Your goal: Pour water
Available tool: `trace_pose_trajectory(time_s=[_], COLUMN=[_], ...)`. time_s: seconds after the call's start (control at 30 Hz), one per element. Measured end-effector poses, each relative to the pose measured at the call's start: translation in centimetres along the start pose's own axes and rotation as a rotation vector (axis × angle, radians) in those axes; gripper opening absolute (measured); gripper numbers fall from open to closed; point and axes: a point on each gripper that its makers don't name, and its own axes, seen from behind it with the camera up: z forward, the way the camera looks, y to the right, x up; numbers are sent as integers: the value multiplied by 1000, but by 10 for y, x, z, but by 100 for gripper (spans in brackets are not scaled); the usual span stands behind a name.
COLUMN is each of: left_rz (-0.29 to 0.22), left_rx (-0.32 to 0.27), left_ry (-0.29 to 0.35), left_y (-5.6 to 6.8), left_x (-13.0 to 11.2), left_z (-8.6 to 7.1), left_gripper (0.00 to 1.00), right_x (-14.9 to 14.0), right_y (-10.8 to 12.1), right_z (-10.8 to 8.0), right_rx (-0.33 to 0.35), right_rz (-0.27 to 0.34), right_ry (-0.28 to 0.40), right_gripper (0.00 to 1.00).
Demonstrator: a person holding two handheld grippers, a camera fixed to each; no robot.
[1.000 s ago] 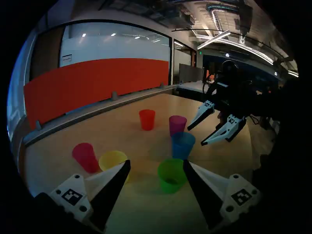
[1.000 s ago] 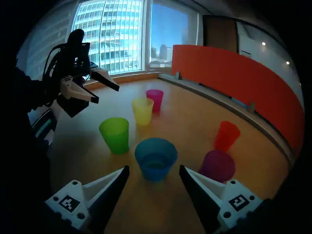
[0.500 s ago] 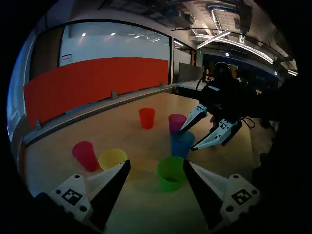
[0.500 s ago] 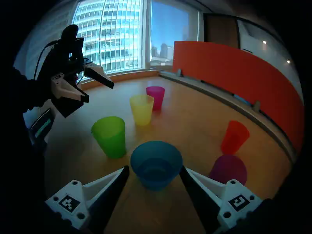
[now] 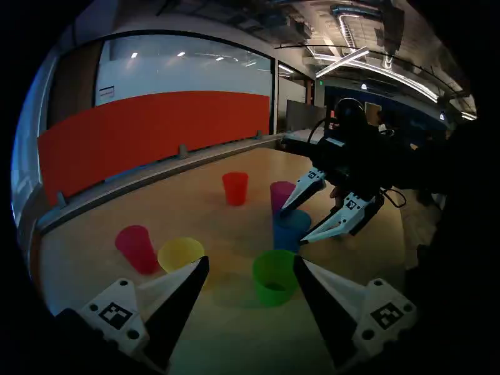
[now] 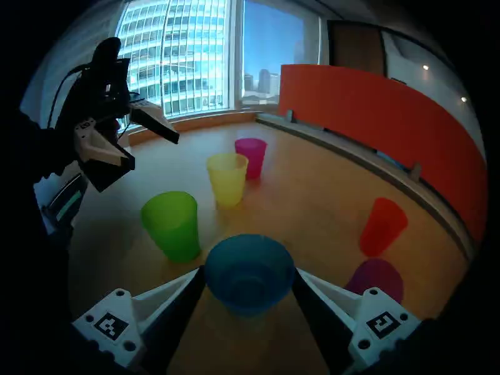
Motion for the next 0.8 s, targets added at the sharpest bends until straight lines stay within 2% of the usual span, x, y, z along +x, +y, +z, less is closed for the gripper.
trace_pose_trajectory(time_s=[0.23, 0.8], left_rz=[-1, 8], left_rx=[3, -7], left_ry=[-1, -15], left_y=[-1, 3], left_x=[-2, -6], left_z=[-1, -2], left_gripper=[100, 100], right_x=[2, 2], right_y=[1, -2], right_z=[2, -7], right_rx=[-1, 5], right_rz=[6, -4], right_ry=[-3, -7], right_gripper=[94, 93])
